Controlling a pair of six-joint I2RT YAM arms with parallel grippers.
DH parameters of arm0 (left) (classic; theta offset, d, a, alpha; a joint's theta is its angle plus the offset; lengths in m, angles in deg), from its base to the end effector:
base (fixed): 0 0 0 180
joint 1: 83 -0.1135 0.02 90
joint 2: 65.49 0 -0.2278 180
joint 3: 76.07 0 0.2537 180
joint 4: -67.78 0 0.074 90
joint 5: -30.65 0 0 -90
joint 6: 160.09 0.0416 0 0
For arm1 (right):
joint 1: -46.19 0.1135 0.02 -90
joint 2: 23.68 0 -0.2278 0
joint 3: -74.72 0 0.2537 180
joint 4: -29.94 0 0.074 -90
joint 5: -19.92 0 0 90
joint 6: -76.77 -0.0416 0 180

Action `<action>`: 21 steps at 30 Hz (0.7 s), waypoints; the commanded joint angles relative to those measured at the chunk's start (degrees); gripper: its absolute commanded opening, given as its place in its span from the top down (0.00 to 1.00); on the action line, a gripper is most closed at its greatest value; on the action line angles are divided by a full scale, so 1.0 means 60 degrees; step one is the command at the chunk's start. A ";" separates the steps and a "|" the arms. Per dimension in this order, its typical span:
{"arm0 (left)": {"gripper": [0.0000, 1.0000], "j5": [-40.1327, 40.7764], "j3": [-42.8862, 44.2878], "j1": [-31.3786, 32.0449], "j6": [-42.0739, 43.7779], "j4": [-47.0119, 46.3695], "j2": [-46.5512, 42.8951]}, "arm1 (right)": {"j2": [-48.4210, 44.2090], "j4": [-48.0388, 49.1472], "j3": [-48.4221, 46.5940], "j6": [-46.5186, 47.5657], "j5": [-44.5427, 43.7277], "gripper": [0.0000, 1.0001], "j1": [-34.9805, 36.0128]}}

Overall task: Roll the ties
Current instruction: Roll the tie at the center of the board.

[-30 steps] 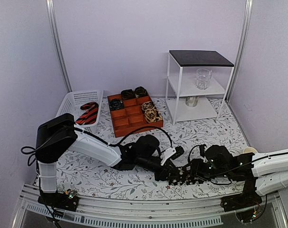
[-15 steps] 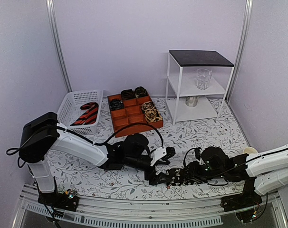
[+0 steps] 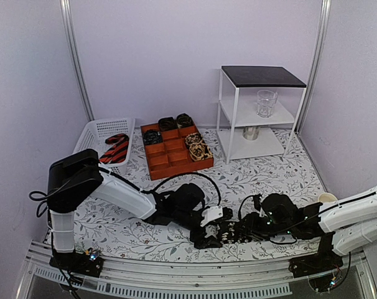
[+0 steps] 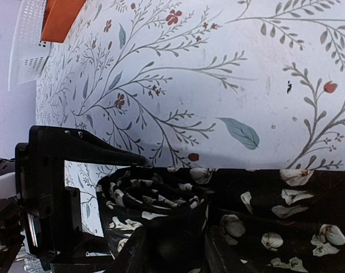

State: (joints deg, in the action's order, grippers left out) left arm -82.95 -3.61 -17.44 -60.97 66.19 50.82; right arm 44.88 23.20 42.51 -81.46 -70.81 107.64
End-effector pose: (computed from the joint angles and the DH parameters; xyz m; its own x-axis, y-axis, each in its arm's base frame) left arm 0.1449 -0.3591 0.0665 -0.1231 0.6218 -0.7734 0.9888 0.0110 -0.1485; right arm 0.1082 0.1978 0.0962 -0.9326 0.2288 -0.2789 -0.0209 0.7375 0.6750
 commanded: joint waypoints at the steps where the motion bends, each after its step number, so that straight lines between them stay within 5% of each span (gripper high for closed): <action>1: 0.13 -0.0045 0.0292 -0.0061 0.0304 0.0332 0.0257 | 0.0131 -0.0223 0.0247 -0.0068 0.0072 0.67 0.0041; 5: 0.21 -0.0148 0.0283 -0.0084 0.0477 0.0289 0.0244 | 0.0185 -0.0177 0.0273 -0.0095 0.0074 0.67 0.0041; 9: 0.61 -0.0478 0.0260 -0.0084 0.0661 0.0349 0.0223 | 0.0163 0.0006 0.0332 -0.0074 0.0121 0.67 0.0041; 21: 0.66 0.0802 -0.0560 -0.0537 0.0326 -0.0319 -0.0221 | 0.0984 0.0495 -0.0450 0.0675 0.0100 0.67 -0.0333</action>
State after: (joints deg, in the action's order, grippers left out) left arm -82.55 -4.42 -18.36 -57.93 64.69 51.04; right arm 47.30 26.13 42.49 -80.58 -70.77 107.05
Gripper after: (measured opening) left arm 0.335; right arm 0.333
